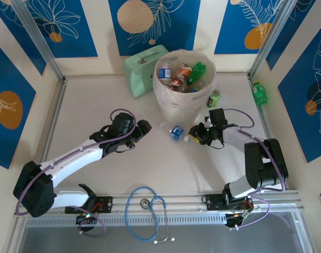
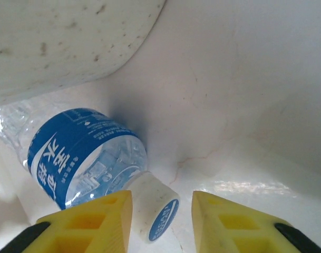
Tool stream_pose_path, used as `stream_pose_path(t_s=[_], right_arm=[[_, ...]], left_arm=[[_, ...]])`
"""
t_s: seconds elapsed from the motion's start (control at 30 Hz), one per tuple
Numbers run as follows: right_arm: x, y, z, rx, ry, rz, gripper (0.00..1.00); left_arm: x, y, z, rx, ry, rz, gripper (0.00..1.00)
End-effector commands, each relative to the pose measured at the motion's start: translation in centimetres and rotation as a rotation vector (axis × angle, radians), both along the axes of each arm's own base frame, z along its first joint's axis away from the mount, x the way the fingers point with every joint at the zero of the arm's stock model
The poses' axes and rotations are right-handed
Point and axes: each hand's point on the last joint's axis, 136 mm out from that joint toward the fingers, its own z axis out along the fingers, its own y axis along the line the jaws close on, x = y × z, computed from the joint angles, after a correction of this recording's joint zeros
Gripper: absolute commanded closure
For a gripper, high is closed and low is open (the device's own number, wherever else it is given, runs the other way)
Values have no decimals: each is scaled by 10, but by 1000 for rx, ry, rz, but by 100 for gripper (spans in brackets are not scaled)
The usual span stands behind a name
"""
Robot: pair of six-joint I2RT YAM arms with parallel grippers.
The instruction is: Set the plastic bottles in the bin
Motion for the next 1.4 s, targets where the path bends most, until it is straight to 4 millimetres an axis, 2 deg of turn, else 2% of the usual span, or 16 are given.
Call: stream_pose_path(t_s=[0.0,0.23,0.43,0.53,0.6,0.7,0.83,1.03,1.13,1.27,1.37], right_arm=[[0,4,-7,-24,55,17,68],[-16,28,-8,-40,87,121,71],[-47,59,1,-72,90,221,71],[-62,71,3,-144,83,270,70],[-68,73,6,-212,59,280,64],[-74,77,16,-293,-10,287,48],[-78,96,32,-332,-80,355,29],[-69,127,41,-490,-117,451,16],[-57,144,41,-535,-134,454,1],[-36,165,32,-623,-149,451,1],[-23,171,21,-698,-122,443,1]], left_arm=[[-3,7,0,29,-7,-5,18],[-4,12,5,30,-25,5,18],[-4,18,3,26,-25,20,18],[-3,21,3,25,-24,28,18],[-2,23,3,21,-26,32,18],[-2,26,4,19,-27,35,18],[-1,33,2,21,-24,46,18],[4,42,-2,-8,-12,75,18],[6,50,4,-8,-24,89,18],[3,69,5,20,-21,127,18],[-3,86,0,46,1,164,18]])
